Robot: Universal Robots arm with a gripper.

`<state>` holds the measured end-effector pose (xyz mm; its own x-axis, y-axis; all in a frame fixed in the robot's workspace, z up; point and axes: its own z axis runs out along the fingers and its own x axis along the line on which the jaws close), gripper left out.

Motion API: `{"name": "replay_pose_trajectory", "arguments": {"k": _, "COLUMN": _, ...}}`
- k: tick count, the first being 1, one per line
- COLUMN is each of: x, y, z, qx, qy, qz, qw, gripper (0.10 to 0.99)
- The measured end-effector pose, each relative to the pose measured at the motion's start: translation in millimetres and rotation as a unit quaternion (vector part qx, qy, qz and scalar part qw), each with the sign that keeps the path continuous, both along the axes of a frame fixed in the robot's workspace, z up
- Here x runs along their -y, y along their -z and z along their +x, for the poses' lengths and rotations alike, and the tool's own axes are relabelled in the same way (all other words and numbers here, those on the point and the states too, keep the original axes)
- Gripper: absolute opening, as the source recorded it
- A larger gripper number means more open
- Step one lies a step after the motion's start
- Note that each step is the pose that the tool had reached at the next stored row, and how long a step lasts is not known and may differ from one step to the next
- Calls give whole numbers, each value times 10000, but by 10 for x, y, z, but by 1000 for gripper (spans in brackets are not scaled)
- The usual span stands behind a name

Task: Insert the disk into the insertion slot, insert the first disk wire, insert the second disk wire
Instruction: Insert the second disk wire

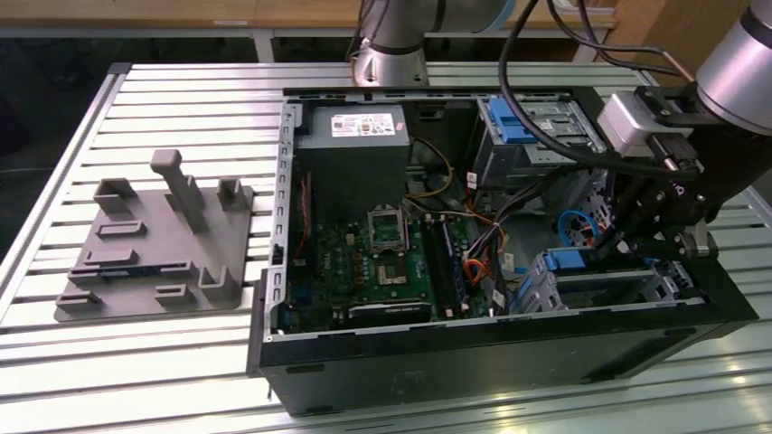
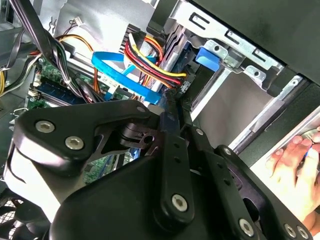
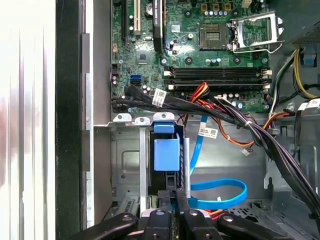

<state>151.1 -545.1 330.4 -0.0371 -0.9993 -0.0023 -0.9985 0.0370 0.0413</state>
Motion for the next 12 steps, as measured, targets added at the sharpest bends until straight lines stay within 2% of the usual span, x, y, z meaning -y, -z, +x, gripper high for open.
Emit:
{"name": "replay_pose_trajectory", "arguments": {"k": 1, "x": 0, "y": -8, "z": -4, "qx": 0, "qy": 0, "qz": 2, "qw": 10000, "gripper": 231}}
{"name": "replay_pose_trajectory", "arguments": {"k": 3, "x": -1, "y": -37, "z": -8, "qx": 1, "qy": 0, "qz": 1, "qw": 10000, "gripper": 231}}
{"name": "replay_pose_trajectory", "arguments": {"k": 4, "x": 0, "y": -55, "z": -10, "qx": 1, "qy": -1, "qz": 1, "qw": 10000, "gripper": 294}}
{"name": "replay_pose_trajectory", "arguments": {"k": 5, "x": -1, "y": -79, "z": -11, "qx": 1, "qy": 0, "qz": 1, "qw": 10000, "gripper": 294}}
{"name": "replay_pose_trajectory", "arguments": {"k": 12, "x": -12, "y": -387, "z": -17, "qx": 18, "qy": -1, "qz": 0, "qw": 10000, "gripper": 294}}
